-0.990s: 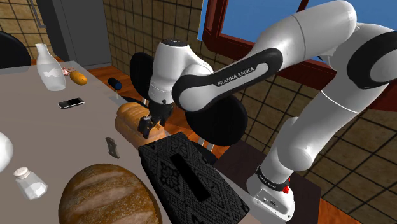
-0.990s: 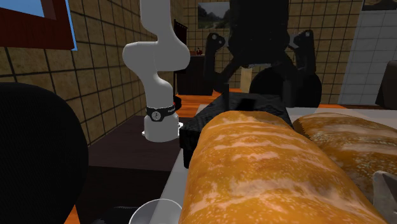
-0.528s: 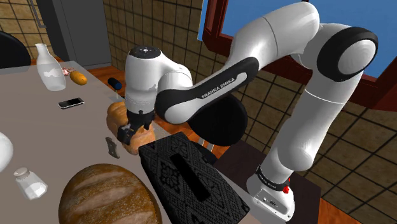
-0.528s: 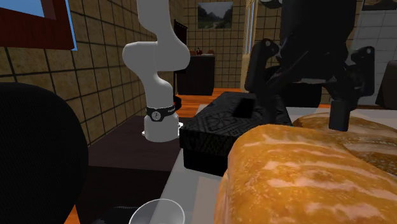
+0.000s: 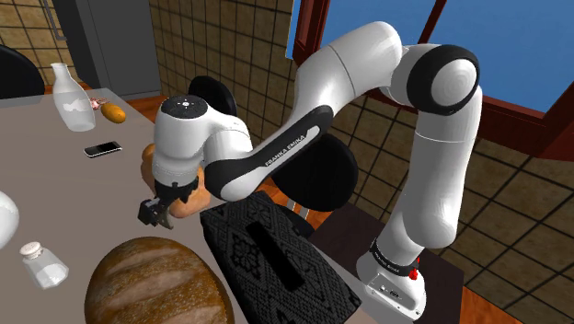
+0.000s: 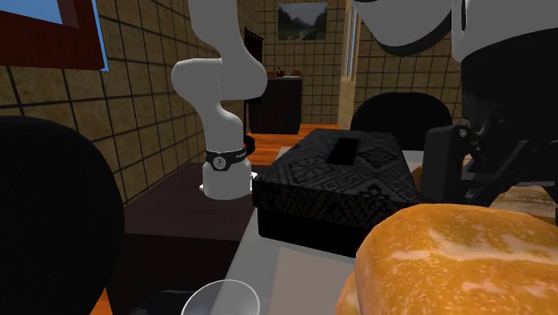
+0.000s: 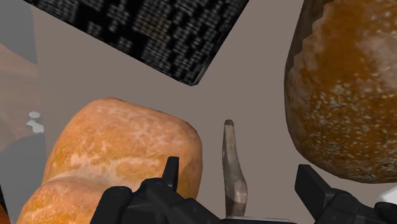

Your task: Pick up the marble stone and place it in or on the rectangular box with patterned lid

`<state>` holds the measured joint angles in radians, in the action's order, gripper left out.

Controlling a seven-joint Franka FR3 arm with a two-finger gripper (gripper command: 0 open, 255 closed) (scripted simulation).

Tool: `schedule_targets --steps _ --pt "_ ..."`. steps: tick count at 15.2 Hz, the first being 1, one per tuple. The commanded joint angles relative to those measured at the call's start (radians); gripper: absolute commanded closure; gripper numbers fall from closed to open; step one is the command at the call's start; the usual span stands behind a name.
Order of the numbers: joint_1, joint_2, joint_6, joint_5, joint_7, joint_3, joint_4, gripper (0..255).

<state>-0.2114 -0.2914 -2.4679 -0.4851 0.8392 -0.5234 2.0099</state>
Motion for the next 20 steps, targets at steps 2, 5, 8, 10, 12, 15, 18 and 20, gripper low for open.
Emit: schedule_targets --steps 2,5,8,10,12,15,18,20 --pt "-0.011 -0.04 -0.021 -0.034 0.021 0.017 -0.013 0" --pt "-0.012 -0.047 -0.025 -0.041 0.025 0.019 -0.015 0" --pt "-0.012 -0.047 -0.025 -0.041 0.025 0.018 -0.015 0" --pt "-0.011 -0.048 -0.025 -0.042 0.026 0.018 -0.015 0" --pt "-0.012 -0.045 -0.025 -0.041 0.027 0.017 -0.013 255" --pt "-0.011 -0.043 -0.024 -0.039 0.025 0.016 -0.012 255" --pt "-0.011 -0.043 -0.025 -0.04 0.026 0.016 -0.011 255" --pt "-0.011 -0.048 -0.025 -0.042 0.026 0.018 -0.015 255"
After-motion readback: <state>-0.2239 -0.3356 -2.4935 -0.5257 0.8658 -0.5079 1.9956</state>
